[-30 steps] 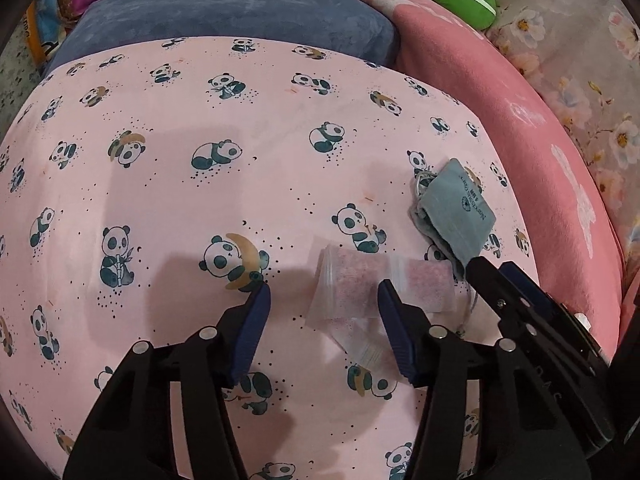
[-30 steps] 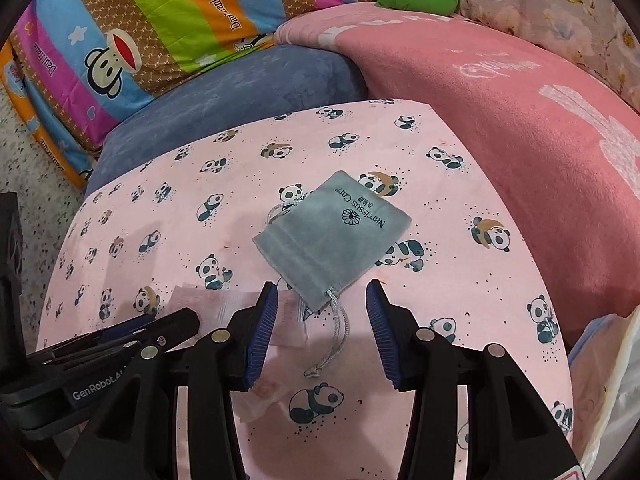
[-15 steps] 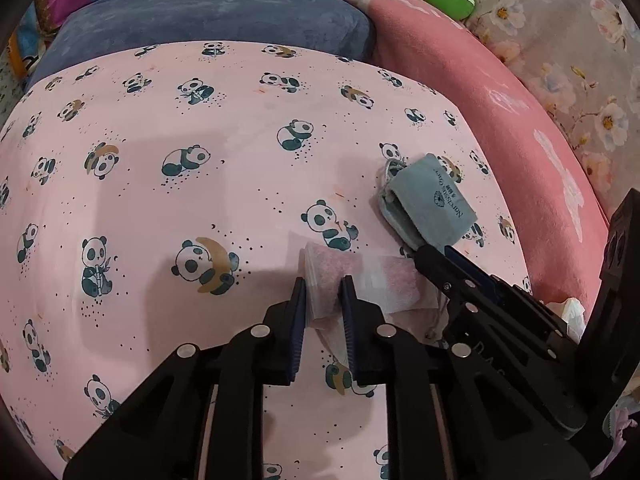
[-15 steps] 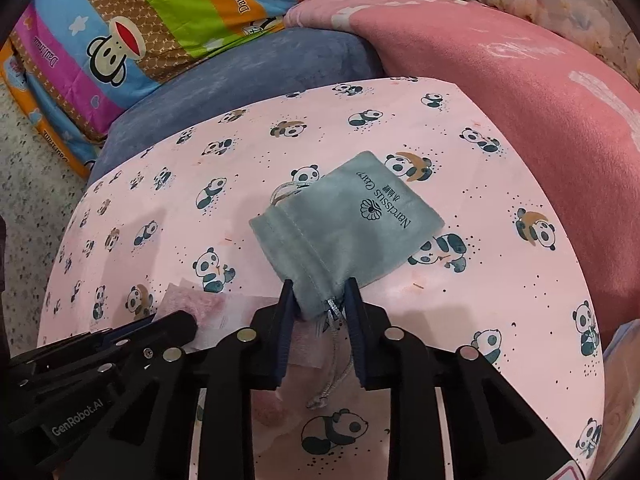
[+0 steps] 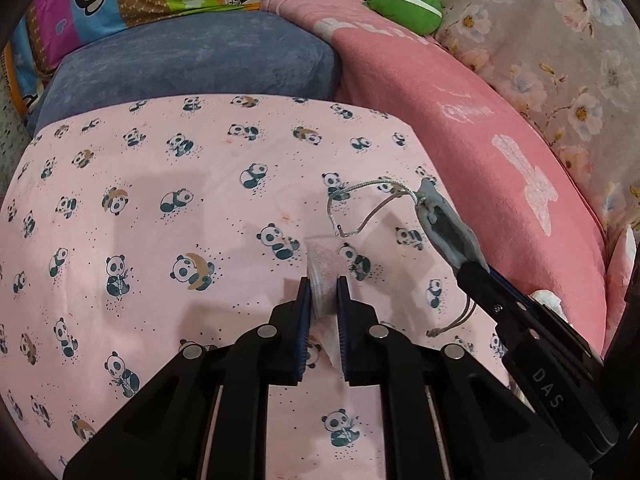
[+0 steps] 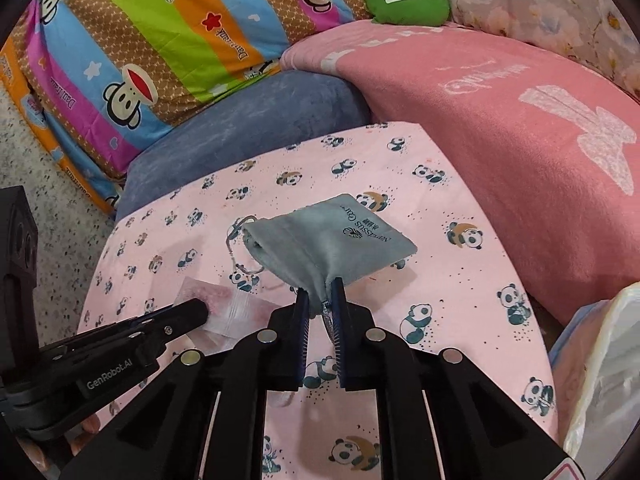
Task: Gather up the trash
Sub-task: 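Carry the plastic bag and grey-blue pouch with both tools over the bin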
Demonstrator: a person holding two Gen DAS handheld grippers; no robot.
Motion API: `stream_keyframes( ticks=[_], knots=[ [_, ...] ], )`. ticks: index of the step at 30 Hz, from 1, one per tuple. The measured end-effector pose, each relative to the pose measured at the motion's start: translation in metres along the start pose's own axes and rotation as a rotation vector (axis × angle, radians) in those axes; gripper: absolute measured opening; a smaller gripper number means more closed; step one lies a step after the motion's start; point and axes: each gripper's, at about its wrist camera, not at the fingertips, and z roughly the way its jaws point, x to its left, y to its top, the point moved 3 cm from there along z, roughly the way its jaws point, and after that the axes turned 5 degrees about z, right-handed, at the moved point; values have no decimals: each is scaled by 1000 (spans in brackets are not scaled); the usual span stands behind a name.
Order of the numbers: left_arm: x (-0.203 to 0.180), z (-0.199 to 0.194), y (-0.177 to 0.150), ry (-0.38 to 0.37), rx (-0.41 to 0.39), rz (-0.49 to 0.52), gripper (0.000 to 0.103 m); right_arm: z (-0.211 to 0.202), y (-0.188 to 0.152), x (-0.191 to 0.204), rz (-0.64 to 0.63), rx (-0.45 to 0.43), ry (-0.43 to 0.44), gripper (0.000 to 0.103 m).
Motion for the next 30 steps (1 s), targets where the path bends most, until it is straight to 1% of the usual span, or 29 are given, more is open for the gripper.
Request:
stream_keyframes(
  ticks=[2, 3, 8, 9, 11, 19, 27, 30],
  knots=[
    [-12, -9, 3, -5, -18, 20, 11, -18, 4, -3, 6, -33, 6, 12],
    [-18, -14, 4, -7, -28, 33, 8, -29, 5, -5, 11, -51, 10, 12],
    [-52, -36, 6, -18, -74, 103, 8, -79, 8, -19, 34, -129, 1, 12],
    [-60, -39, 6, -23, -81, 118, 8, -93, 7, -27, 51, -149, 0, 12],
    [-71, -47, 2, -31, -93, 136, 8, -109, 6, -36, 63, -170, -6, 12],
    [-118, -62, -12, -70, -118, 210, 8, -170, -4, -78, 117, -233, -25, 12],
    [-170, -69, -25, -121, -117, 298, 8, -209, -22, -118, 189, -269, -60, 12],
    [-192, -68, -31, -141, -112, 336, 8, -223, -31, -142, 231, -280, -82, 12]
  ],
)
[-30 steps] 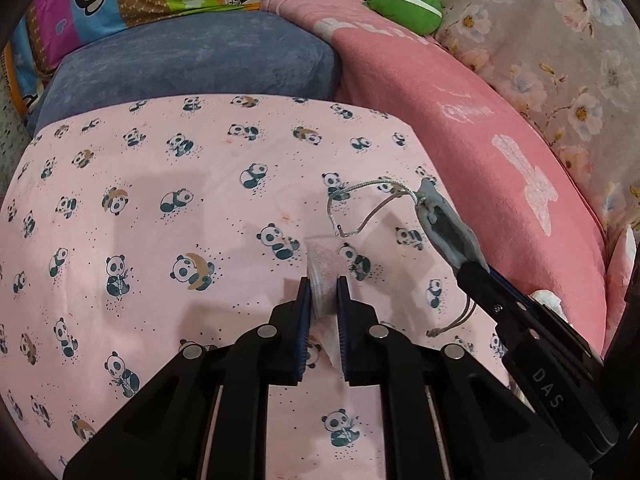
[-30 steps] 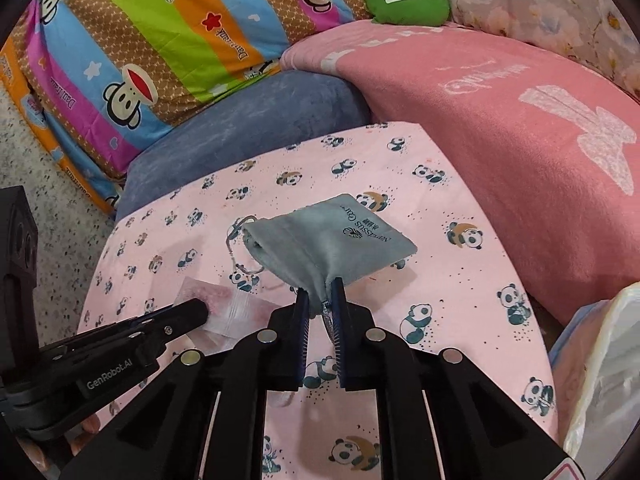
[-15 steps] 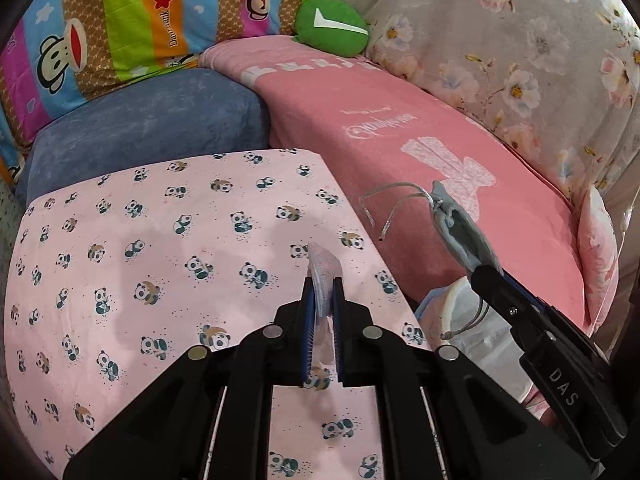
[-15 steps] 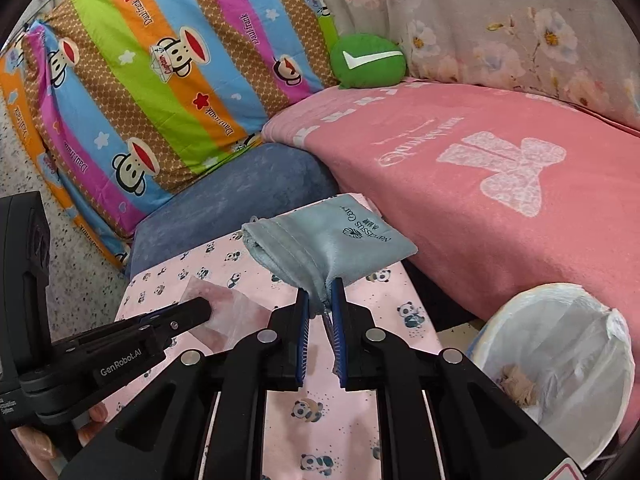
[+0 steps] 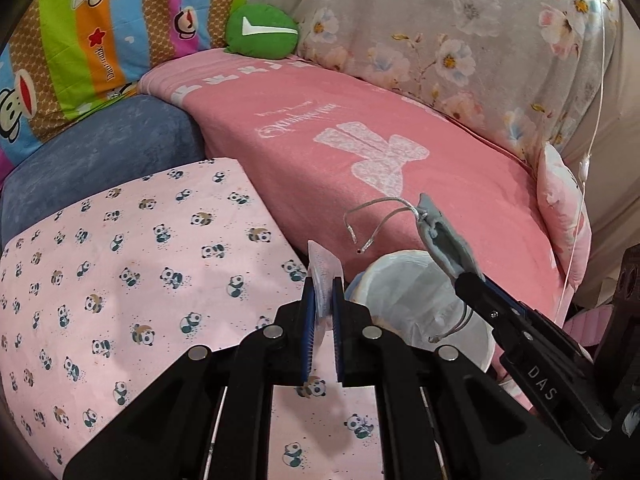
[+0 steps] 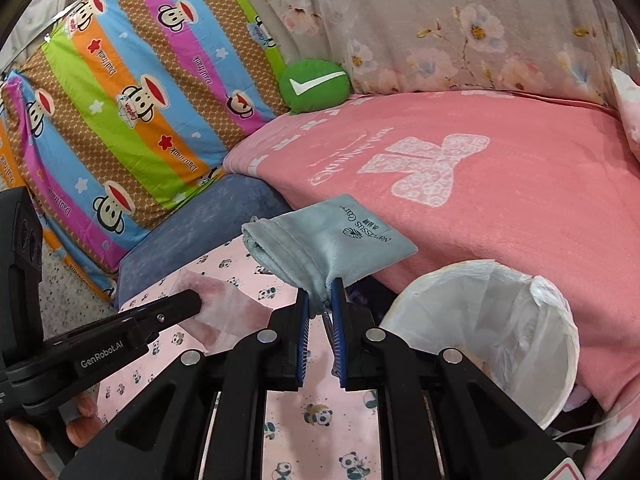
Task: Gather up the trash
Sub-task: 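Carry the plastic bag and grey-blue pouch with both tools over the bin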
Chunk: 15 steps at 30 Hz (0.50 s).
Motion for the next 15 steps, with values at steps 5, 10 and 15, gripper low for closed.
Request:
stream_keyframes(
  ticks=[5, 10, 15],
  knots=[
    [-35, 9, -1, -37, 13, 52, 8, -11, -1, -32, 46, -8, -28, 12],
    [-70, 19, -3, -68, 31, 101, 8, -23, -5, -64, 78, -16, -58, 12],
    [-94, 27, -8, -88, 51, 137, 8, -30, -9, -92, 113, -15, -81, 12]
  ],
)
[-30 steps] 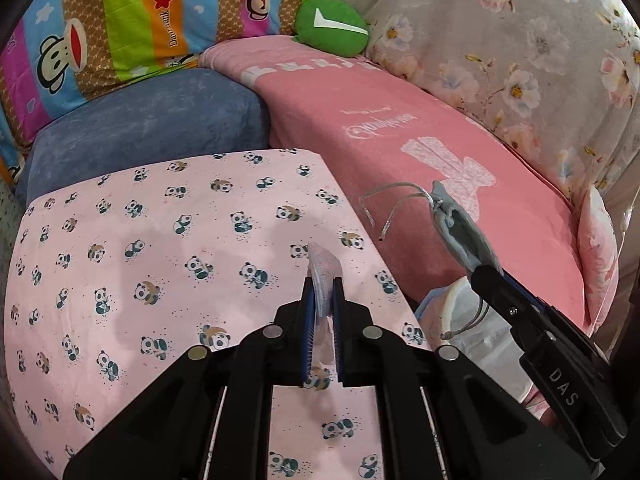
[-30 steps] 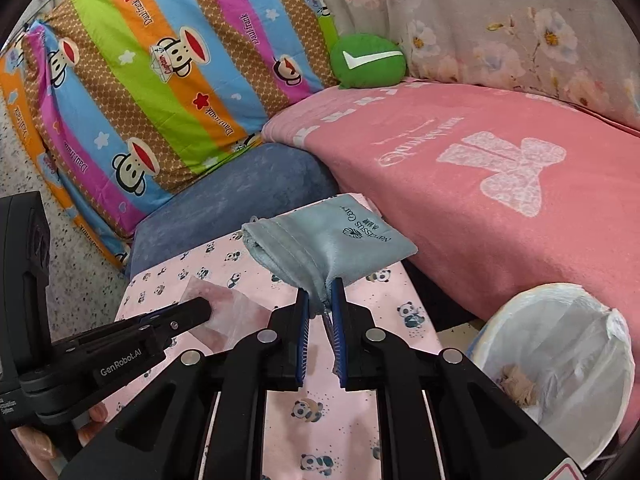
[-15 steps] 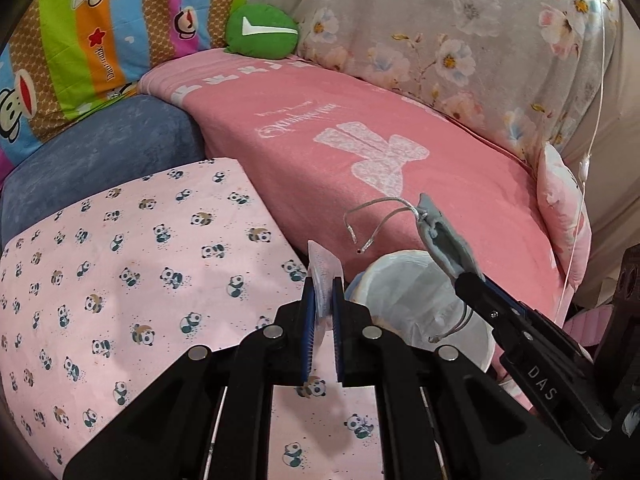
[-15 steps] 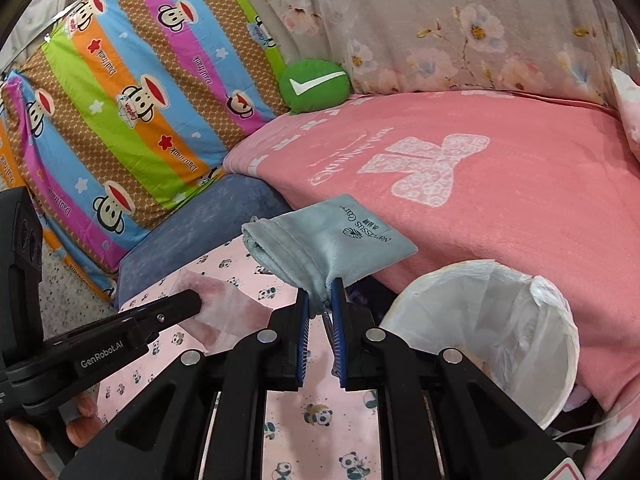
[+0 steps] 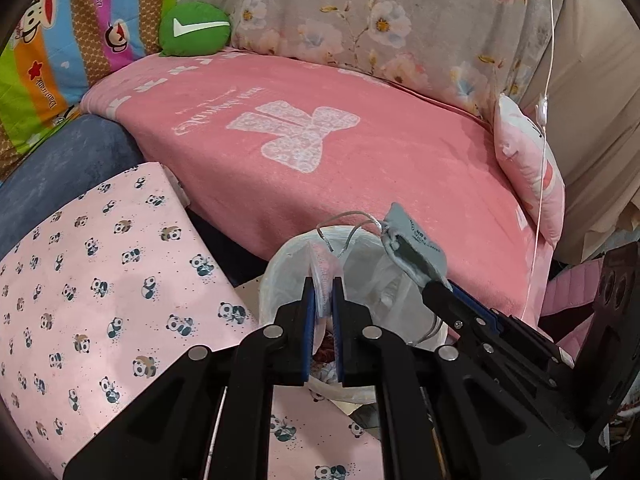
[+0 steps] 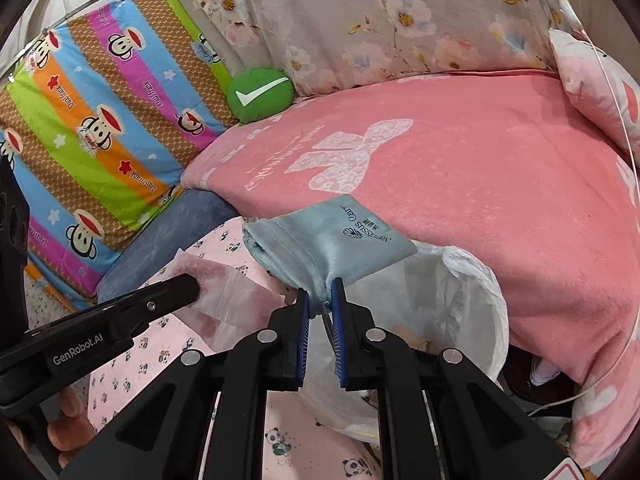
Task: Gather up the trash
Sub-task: 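Carry the plastic bag and grey-blue pouch with both tools over the bin, then open the left tool over the bin while the right tool lowers and releases the pouch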
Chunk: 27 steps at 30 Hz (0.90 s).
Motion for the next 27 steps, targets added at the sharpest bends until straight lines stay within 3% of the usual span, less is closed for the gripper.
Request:
stream_keyframes(
  ticks=[14, 17, 19, 27],
  knots=[
    [-27, 18, -3, -25, 14, 5, 11, -7, 0, -37, 19, 11, -33, 12],
    [-26, 18, -3, -10, 4, 2, 22, -7, 2, -39, 5, 21, -39, 12],
    [-26, 17, -2, 3, -12, -2, 36, -7, 3, -37, -4, 24, -40, 12],
    [-20, 14, 0, 39, -43, 4, 51, -3, 3, -32, -37, 39, -43, 12]
  ],
)
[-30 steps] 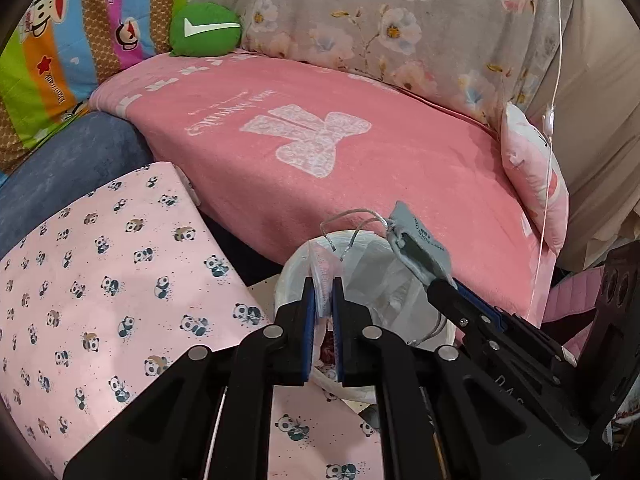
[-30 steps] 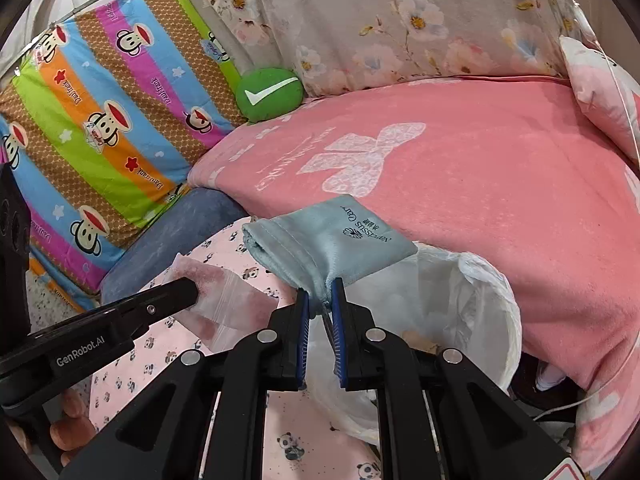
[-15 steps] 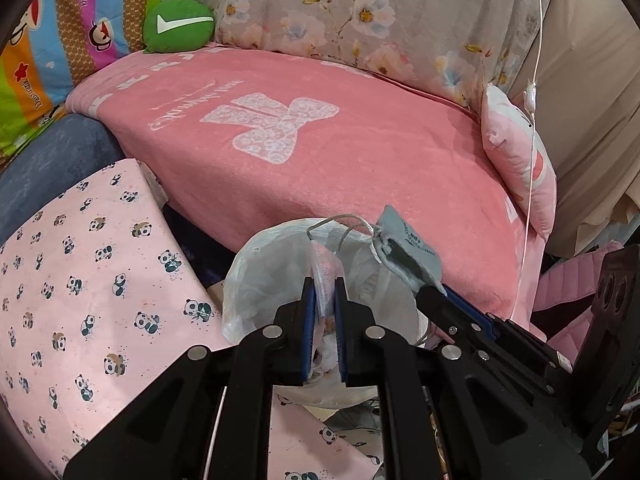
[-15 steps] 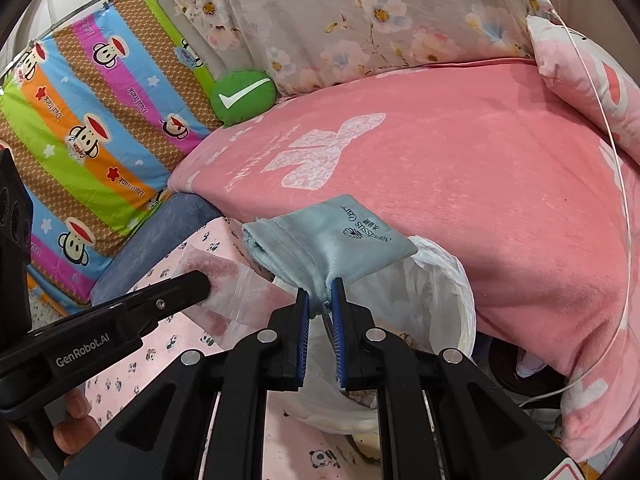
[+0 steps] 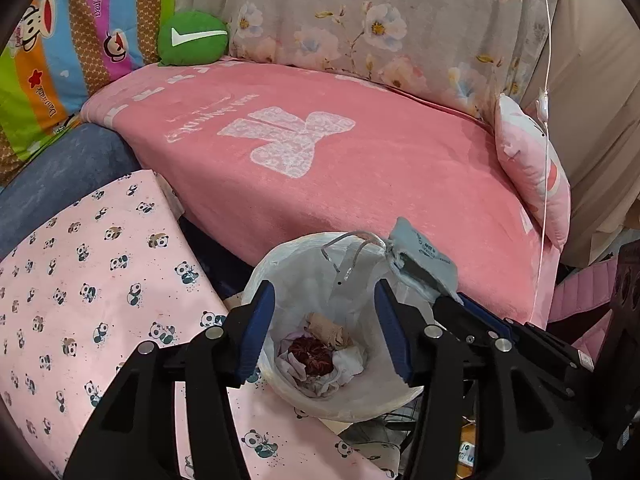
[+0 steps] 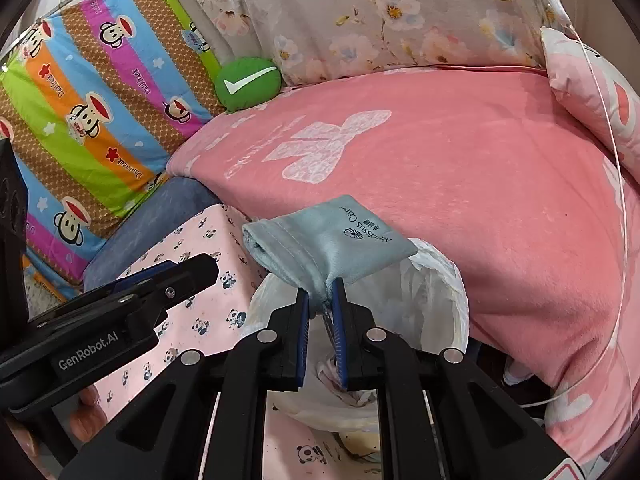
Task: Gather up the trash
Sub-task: 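Open the left tool over the bin while the right tool lowers and releases the pouch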
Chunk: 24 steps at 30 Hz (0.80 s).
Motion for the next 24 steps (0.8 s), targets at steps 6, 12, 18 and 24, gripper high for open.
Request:
stream_keyframes(
  ticks=[6, 12, 18, 24],
  knots=[
    [11, 0, -3, 24, -3, -16, 53, 4, -2, 6, -11, 10, 8, 12],
    [28, -3, -14, 63, -3, -48, 61, 8, -8, 13, -35, 26, 5, 12],
    [47, -6, -29, 105, 5, -85, 67, 11, -16, 21, -59, 50, 1, 12],
    [59, -8, -40, 150, 11, -91, 71, 18, -22, 27, -80, 70, -6, 12]
  ],
)
